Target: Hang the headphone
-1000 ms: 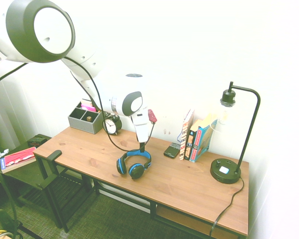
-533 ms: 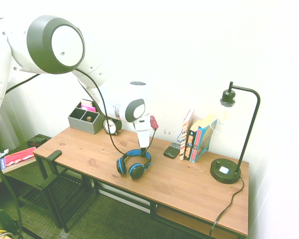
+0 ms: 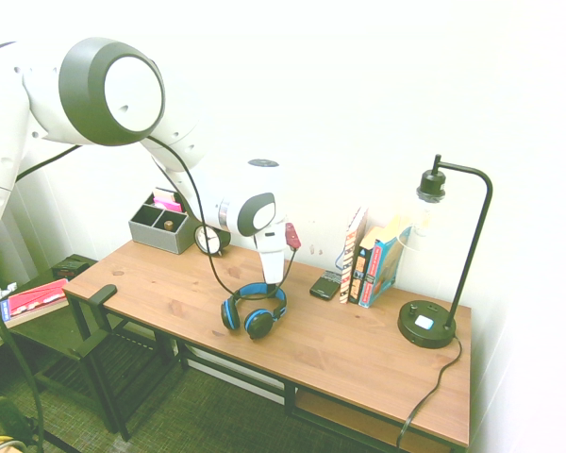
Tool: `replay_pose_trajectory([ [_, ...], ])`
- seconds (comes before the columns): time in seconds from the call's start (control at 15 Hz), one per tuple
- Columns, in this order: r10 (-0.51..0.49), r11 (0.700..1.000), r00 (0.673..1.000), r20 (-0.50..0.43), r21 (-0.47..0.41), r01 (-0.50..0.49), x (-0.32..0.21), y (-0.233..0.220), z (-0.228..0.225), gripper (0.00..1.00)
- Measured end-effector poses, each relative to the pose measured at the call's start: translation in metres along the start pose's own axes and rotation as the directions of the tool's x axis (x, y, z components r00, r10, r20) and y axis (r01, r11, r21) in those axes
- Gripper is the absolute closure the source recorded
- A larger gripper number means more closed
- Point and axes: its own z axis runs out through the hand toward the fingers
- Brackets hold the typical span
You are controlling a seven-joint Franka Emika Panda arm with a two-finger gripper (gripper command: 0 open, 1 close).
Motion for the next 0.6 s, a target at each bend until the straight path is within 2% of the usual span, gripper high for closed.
replay_pose_trajectory([
  [0.6,-0.027,0.999,1.000,0.011,0.020,0.026,-0.0012,0.0014,-0.0042,1.00],
])
